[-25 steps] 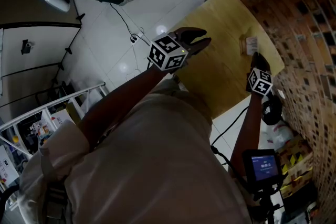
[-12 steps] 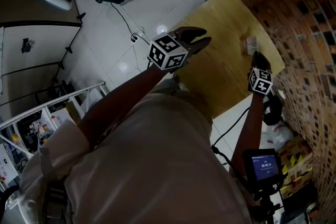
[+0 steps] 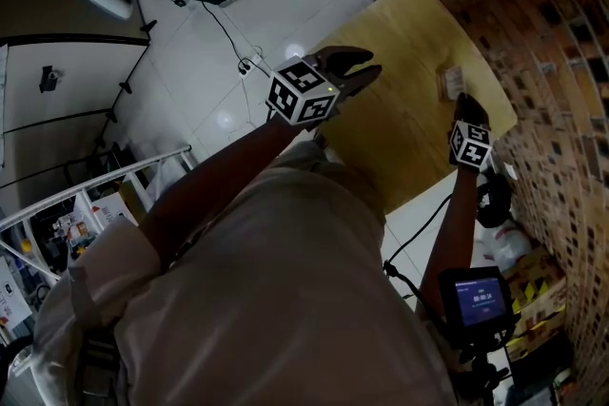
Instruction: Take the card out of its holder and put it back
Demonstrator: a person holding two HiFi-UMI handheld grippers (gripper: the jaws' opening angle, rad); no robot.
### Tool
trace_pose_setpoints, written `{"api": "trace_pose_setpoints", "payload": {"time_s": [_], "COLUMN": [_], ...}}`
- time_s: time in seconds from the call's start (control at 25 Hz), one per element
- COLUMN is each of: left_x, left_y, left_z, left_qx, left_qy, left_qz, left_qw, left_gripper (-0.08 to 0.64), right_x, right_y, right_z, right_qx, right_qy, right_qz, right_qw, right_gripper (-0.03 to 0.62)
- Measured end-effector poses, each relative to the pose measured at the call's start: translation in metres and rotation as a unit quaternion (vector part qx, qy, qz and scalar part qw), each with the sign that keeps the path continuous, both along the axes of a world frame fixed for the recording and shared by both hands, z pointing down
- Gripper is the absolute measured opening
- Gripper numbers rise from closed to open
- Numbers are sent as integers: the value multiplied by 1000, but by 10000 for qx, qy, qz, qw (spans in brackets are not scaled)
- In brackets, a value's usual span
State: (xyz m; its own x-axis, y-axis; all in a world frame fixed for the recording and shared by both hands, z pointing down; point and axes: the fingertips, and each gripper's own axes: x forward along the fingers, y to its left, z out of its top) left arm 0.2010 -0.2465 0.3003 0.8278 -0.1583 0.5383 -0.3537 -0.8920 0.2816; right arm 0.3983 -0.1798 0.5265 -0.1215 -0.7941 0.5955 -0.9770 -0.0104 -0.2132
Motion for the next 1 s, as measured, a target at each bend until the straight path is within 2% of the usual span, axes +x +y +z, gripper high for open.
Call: {"api": "trace_pose_setpoints", "payload": {"time_s": [1.0], "left_x": [-1], "left_y": [0], "left_z": [0], "left_qx": [-47], "left_qy": [-34], "left_qz": [7], "left_qw": [10000], "left_gripper": [131], "right_x": [-11], "right_y": [4], "right_z": [32], "right_qx": [-303], "right_qy": [-407], "right_qz": [313], "right_qw": [9982], "right_gripper": [14]}}
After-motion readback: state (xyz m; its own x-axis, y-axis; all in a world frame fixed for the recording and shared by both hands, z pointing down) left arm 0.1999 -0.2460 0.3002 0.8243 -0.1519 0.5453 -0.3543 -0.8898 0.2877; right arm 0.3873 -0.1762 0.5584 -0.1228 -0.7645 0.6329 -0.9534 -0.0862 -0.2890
